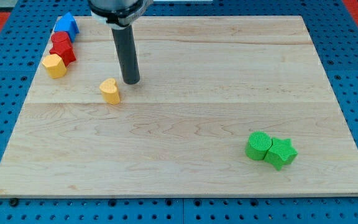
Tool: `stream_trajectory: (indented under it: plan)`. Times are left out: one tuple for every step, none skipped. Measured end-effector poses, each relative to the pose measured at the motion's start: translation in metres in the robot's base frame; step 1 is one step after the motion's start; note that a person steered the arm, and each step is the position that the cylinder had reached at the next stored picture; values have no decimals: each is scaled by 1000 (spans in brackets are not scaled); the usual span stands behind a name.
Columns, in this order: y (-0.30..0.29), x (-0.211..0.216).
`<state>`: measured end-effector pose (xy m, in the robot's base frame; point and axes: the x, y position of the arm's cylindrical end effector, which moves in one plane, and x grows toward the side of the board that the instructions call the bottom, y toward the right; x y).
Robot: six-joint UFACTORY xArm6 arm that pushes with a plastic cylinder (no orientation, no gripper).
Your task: Push the yellow heart to the bottom of the yellow hexagon
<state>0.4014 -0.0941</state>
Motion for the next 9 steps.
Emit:
stream_trajectory:
  plan:
    - [-36, 9]
    - [-86, 7]
    - [-75, 20]
    - [-55, 27]
    - [-61, 55]
    - [-81, 56]
    - [-110, 32]
    - [-134, 16]
    - [-132, 16]
